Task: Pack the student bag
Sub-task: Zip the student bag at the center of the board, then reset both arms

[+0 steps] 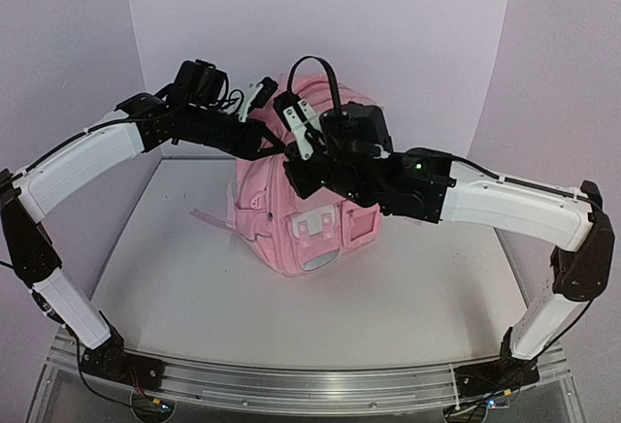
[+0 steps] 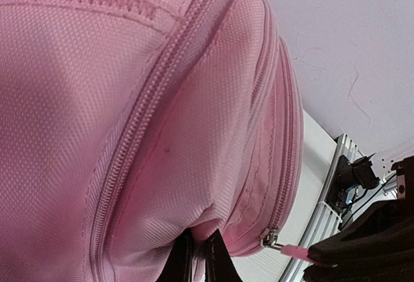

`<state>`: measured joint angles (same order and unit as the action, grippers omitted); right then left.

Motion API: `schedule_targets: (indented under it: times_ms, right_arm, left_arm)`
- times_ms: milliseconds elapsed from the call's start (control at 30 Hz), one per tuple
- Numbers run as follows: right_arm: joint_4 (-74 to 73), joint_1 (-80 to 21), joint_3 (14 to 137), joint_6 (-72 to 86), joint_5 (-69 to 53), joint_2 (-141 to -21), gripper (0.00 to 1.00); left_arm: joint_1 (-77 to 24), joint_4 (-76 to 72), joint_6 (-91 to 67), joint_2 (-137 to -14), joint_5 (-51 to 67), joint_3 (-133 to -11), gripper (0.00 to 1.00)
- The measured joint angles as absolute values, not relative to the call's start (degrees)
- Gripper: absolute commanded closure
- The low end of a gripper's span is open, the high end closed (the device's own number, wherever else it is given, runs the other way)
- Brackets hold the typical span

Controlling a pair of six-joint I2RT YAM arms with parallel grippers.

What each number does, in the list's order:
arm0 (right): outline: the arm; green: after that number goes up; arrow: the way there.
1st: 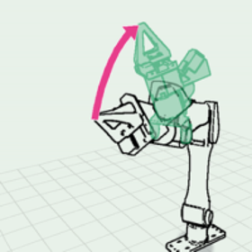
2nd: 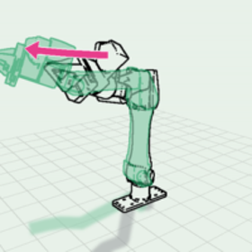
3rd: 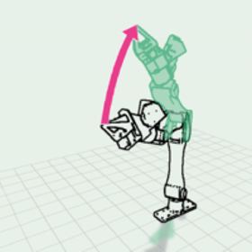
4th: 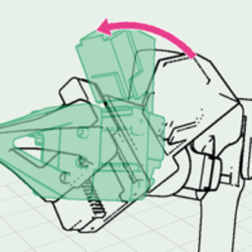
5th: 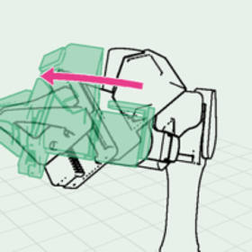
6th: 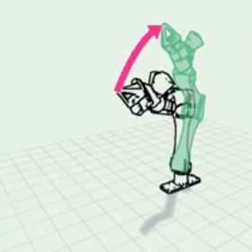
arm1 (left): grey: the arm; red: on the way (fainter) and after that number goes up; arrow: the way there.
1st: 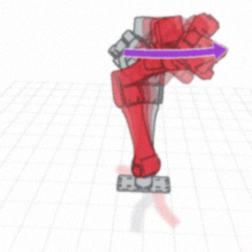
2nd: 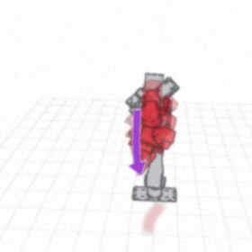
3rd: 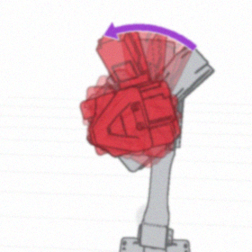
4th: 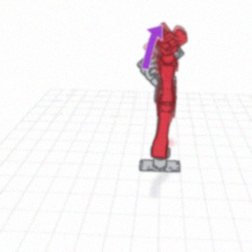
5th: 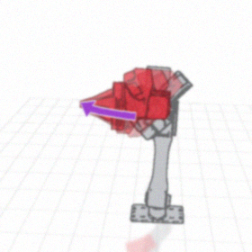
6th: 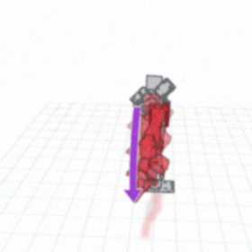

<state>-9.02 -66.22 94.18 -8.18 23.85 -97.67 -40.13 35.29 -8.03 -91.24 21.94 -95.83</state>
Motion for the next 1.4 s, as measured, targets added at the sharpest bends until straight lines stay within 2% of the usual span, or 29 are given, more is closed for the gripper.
schedule_targets:
  times_ms: [433,467,533,567,600,667,700,800,867,1000,1133,1400]
  right_arm:
    - [-2.4,-69.2,89.8,-17.4,30.6,-103.1,1.0]
    - [-1.9,-69.2,89.7,-17.5,30.7,-103.1,0.95]
    - [-1.0,-69.2,89.3,-17.7,30.7,-103.1,0.75]
    - [-0.7,-69.2,89.2,-17.5,30.5,-103.1,0.65]
    - [-0.6,-69.2,89.1,-16.9,29.9,-103.1,0.54]
    - [-1.0,-69.3,88.7,-16.0,28.3,-103.0,0.36]
    - [-1.3,-69.5,88.3,-15.6,27.5,-102.8,0.26]
    - [-2.3,-69.9,86.9,-13.7,25.9,-101.3,0.07]
    - [-3.3,-69.9,86.3,-12.3,25.0,-99.2,0.02]
    - [-4.0,-68.0,85.5,-8.8,21.6,-93.1,0.02]
    - [-4.3,-59.9,83.8,-3.6,15.4,-85.0,0.02]
    - [-6.1,-37.0,75.4,4.4,3.8,-75.3,0.02]
  left_arm:
    - [-39.7,34.4,-9.0,-91.3,22.6,-95.1,1.0]
    - [-39.6,34.4,-9.0,-91.3,22.6,-95.1,1.0]
    - [-39.5,34.3,-9.1,-91.3,22.6,-95.1,0.98]
    - [-39.5,34.3,-9.1,-91.3,22.6,-95.0,0.92]
    - [-39.5,34.2,-9.1,-91.3,22.6,-95.0,0.82]
    - [-39.5,33.9,-9.3,-91.3,22.6,-95.0,0.54]
    - [-39.5,33.9,-9.3,-91.2,22.8,-95.0,0.46]
    - [-39.5,34.2,-8.6,-90.6,24.7,-95.0,0.3]
    - [-39.6,35.1,-7.3,-90.2,26.0,-95.1,0.23]
    - [-39.5,38.9,-4.4,-89.0,27.1,-95.1,0.13]
    - [-37.0,42.0,-2.6,-85.1,27.7,-92.2,0.1]
    - [-19.5,42.8,-1.3,-75.2,30.1,-84.9,0.01]
